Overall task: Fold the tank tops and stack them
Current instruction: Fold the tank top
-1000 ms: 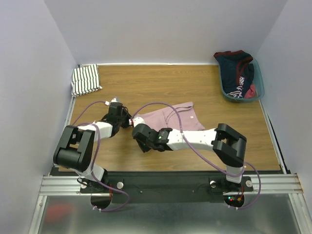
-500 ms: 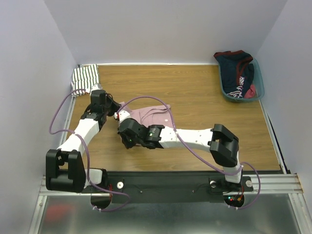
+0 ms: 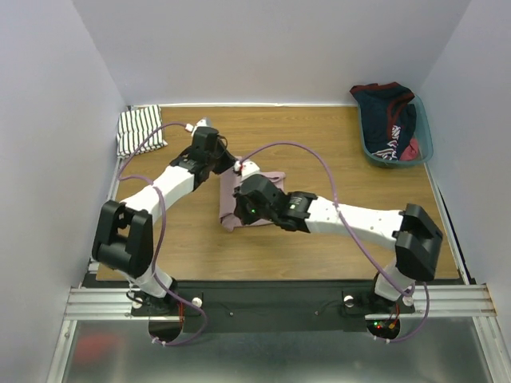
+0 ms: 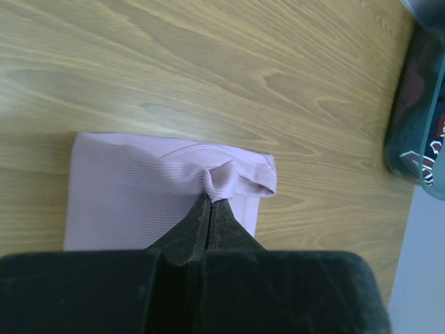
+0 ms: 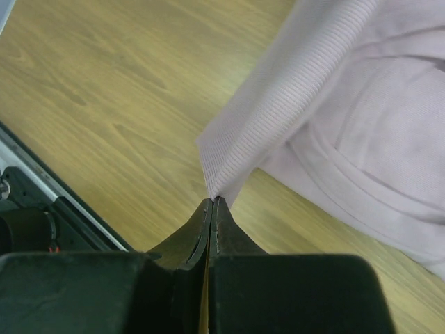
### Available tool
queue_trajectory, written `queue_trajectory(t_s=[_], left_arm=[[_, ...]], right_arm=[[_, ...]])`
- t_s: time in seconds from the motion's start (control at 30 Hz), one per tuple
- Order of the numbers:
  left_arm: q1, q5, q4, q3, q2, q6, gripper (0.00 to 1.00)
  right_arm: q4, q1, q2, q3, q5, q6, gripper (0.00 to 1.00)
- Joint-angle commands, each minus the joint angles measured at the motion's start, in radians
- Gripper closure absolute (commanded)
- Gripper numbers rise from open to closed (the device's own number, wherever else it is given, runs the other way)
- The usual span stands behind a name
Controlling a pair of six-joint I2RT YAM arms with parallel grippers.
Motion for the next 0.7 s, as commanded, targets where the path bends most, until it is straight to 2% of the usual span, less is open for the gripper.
queue_trajectory(t_s=[0.0, 0.23, 0.6, 0.63, 0.67], left_arm=[[-0.055, -0.038, 0.045, 0.128, 0.078, -0.047, 1.0], [-0.155, -0.037, 0.044, 0.275, 0.265, -0.069, 1.0], [-0.273, -0.028, 0.051, 0.478, 0.455, -0.064, 1.0], [-0.273, -0.017, 0.054, 0.49, 0.468, -0.058, 0.96], [-0.282, -0.006, 0.056, 0.5, 0.495, -0.05, 0.84]], right_arm=[[0.051, -0.044, -0.111, -0.099, -0.004, 0.037, 1.0], [0.06, -0.118, -0.263, -0.288, 0.03, 0.074, 1.0], [0.058, -0.162, -0.423, -0.526, 0.152, 0.154, 0.99], [0.06, -0.162, -0.429, -0.544, 0.159, 0.164, 0.96], [0.058, -0.162, -0.437, -0.558, 0.169, 0.184, 0.93]])
